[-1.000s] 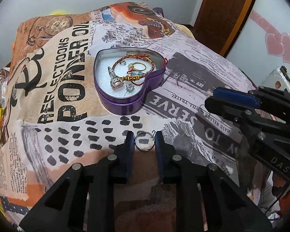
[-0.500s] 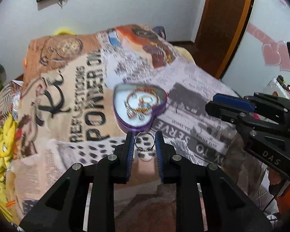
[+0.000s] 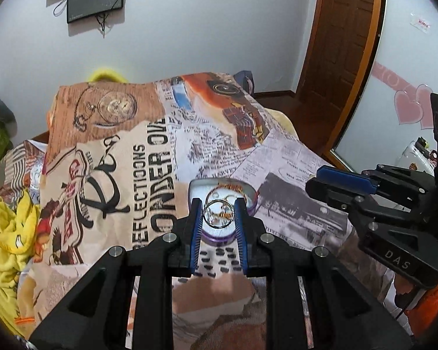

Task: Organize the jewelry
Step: 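Carry both held rings over the purple heart tin, then open both tools to drop the rings into the tin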

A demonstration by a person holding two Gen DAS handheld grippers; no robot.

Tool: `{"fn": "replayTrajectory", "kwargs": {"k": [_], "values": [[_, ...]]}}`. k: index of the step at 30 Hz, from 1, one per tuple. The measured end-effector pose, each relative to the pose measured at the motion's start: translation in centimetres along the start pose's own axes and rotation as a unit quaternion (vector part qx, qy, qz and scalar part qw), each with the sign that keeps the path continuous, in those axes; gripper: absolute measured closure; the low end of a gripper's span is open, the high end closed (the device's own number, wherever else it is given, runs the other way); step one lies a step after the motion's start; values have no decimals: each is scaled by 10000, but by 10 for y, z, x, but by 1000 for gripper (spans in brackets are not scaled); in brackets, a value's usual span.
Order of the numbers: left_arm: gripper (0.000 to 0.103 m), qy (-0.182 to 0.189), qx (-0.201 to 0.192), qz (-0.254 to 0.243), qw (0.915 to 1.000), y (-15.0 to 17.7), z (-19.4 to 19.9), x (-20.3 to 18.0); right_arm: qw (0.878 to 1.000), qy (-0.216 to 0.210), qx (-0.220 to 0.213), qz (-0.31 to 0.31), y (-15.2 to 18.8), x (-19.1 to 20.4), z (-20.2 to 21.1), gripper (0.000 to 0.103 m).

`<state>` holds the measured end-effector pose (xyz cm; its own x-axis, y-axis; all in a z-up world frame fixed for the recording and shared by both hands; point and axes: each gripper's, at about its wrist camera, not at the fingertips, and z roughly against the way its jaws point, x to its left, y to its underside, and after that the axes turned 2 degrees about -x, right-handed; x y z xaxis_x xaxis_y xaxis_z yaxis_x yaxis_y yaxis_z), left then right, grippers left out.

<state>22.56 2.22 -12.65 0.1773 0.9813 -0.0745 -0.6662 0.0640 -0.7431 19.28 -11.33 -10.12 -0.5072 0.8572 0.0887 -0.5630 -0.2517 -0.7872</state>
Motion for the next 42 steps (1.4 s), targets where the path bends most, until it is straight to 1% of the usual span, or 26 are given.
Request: {"fn": "replayTrajectory", "kwargs": {"k": [5, 11, 17, 22, 27, 30, 32, 37, 42], "values": [[82, 27, -57, 55, 10000, -6, -6, 4, 9999, -51, -80, -65, -6, -2, -5, 86], [82, 34, -19, 127, 9999, -12, -20, 12, 9999, -103, -42, -122, -10, -7, -23, 86], [82, 141, 68, 219, 9996, -15, -41, 21, 9989, -288, 261, -243, -8, -14, -57, 86], [82, 279, 260, 300, 9988, -17, -62, 29, 9980, -362, 491, -189, -5, -14, -81, 86], [82, 327, 440, 317, 9980, -16, -81, 34, 9968, -456, 655, -91, -3, -11, -93, 86], [82, 504, 567, 396, 9963, -12, -91, 36, 9952, -540, 813, -40, -1, -10, -100, 86], [82, 540, 631, 423, 9956, -9, -96, 37, 9942, -566, 914, -7, 1, -10, -106, 86], [82, 611, 762, 432, 9943, -7, -106, 35, 9932, -569, 1015, 3, 4, -11, -111, 86], [82, 628, 850, 403, 9936, -5, -107, 33, 9930, -506, 1058, 154, 6, -6, -112, 86]]}}
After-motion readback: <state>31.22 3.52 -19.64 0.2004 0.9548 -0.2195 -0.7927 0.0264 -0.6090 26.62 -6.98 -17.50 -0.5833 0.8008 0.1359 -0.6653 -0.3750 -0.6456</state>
